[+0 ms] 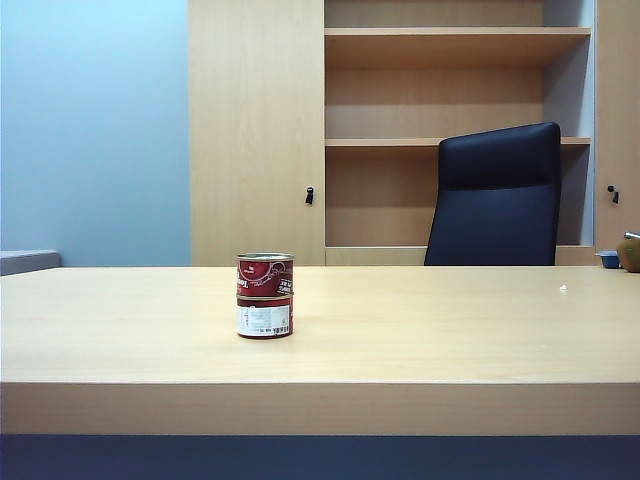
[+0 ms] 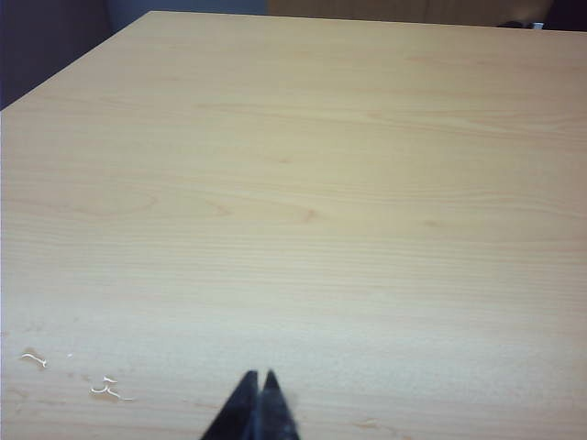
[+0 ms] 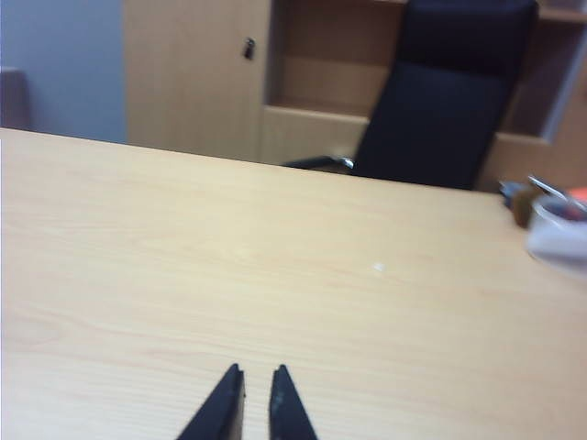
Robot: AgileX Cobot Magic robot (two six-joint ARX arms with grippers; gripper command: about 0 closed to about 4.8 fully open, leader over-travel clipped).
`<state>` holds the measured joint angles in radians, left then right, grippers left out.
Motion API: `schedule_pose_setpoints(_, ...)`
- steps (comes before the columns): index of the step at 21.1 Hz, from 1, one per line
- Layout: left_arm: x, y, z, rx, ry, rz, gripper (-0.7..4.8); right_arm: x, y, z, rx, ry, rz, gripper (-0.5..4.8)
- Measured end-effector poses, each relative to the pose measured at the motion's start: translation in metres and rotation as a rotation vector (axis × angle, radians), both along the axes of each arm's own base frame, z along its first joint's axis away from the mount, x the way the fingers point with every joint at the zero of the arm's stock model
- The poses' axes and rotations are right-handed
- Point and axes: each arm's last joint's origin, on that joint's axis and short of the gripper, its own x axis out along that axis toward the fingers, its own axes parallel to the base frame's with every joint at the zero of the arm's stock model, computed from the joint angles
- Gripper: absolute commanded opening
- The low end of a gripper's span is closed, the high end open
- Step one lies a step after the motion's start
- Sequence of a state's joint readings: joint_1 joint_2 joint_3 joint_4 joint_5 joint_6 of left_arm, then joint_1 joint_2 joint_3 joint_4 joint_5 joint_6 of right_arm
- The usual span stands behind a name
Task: Stack a can of tomatoes on the right onto the can of tomatoes on the left.
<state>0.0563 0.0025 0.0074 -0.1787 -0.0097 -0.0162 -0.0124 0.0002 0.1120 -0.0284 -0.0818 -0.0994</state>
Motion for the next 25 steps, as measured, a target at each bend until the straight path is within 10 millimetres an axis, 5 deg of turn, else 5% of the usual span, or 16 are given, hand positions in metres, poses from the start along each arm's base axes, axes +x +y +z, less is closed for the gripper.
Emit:
schedule_pose_setpoints(11,0.0,0.0,0.0,0.0,0.0,0.0,-0.04,0.008,-0.011,-0.034,0.051,0.095,-0.129,0.59)
schedule_pose_setpoints(25,0.0,0.0,0.0,0.0,0.0,0.0,-0.04,0.007,-0.011,-0.046,0.057,0.21,-0.133,0.59)
